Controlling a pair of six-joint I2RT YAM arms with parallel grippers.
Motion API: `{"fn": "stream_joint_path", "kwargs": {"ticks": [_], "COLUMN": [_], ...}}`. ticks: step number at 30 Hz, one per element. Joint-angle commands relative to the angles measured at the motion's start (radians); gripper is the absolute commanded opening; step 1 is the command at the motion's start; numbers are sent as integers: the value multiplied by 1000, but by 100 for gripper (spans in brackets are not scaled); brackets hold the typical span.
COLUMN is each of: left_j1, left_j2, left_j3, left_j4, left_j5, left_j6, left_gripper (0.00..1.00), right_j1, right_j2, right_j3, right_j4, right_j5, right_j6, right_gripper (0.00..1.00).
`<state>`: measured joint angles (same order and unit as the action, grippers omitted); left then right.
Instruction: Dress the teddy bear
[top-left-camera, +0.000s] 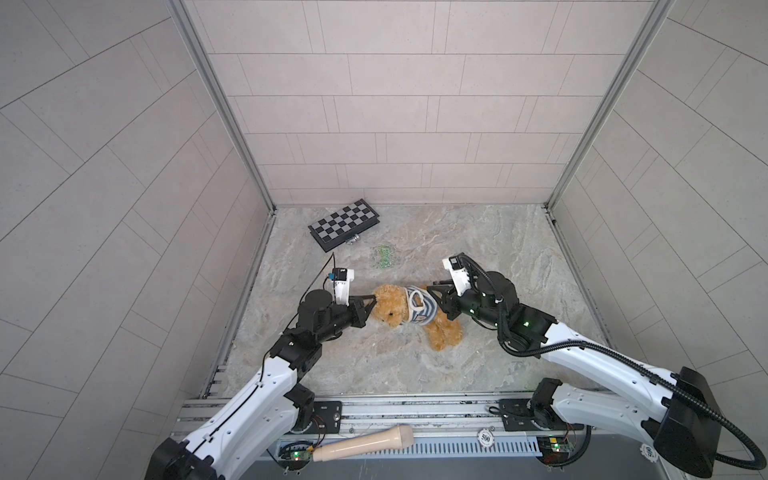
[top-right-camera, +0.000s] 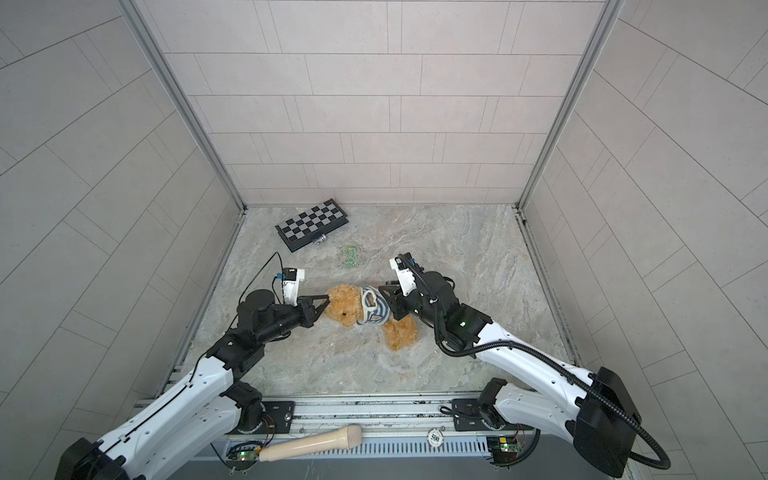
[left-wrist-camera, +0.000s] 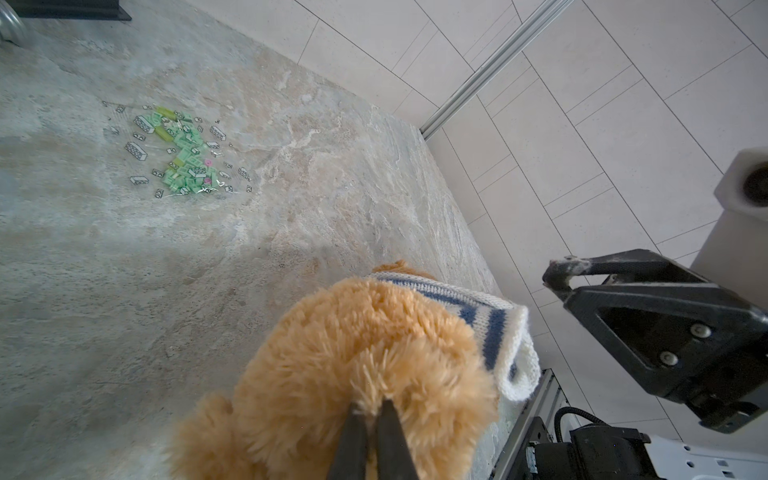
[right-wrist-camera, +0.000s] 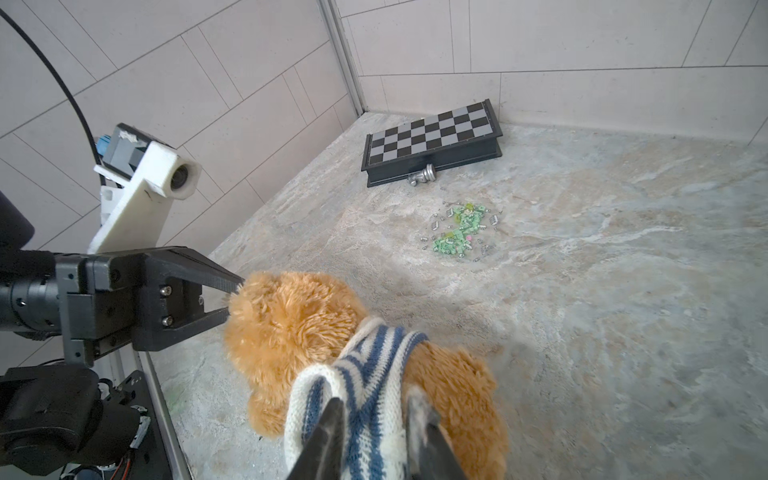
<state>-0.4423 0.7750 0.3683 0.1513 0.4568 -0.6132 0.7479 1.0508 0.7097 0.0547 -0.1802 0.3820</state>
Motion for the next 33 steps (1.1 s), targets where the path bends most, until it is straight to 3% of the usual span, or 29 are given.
{"fn": "stream_joint_path", "kwargs": {"ticks": [1, 21, 31, 33], "left_j1": [-12, -14, -14, -14], "left_j2": [-3, 18, 21, 23], "left_j3": [32, 27, 29, 29], "left_j4": [21, 45, 35, 29], "left_j5": [20, 16, 6, -1], "left_j6": [6, -14, -7, -1], "left_gripper": [0, 0, 0, 0], "right_j1": [5, 2, -11, -25], "right_j2": [11, 87, 83, 61], "right_j3": [30, 84, 63, 45], "right_j4": [-102, -172, -162, -161], "right_j5": [31, 25, 46, 76], "right_j6": [-51, -76, -80, -71], "right_gripper": [29, 28, 1, 0]}}
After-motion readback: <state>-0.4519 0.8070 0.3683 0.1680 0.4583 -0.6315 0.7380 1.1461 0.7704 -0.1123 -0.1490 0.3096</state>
